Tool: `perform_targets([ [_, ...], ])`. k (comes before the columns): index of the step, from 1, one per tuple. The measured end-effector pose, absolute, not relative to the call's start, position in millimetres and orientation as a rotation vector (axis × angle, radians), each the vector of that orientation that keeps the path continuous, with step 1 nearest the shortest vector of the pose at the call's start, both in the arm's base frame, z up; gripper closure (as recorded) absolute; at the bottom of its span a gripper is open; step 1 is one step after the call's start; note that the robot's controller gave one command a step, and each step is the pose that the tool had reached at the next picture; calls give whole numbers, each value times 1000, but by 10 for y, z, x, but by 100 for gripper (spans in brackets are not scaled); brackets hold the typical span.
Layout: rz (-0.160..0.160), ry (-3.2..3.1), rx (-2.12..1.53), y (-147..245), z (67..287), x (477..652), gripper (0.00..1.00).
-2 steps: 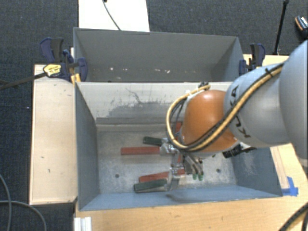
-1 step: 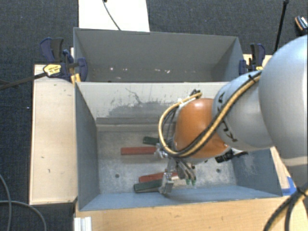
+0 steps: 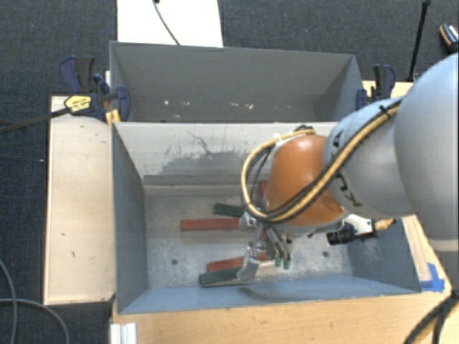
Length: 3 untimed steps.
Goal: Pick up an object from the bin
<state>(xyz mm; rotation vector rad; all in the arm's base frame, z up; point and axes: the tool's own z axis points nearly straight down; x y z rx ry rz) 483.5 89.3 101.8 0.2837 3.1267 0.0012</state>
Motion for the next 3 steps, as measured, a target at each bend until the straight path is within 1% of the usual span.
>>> perform_targets([
  [1, 1, 3140, -6, 933, 792, 4795, 0],
  [2, 2, 3126, 328, 885, 710, 4811, 100],
  [3, 3, 3126, 328, 885, 710, 4811, 100],
])
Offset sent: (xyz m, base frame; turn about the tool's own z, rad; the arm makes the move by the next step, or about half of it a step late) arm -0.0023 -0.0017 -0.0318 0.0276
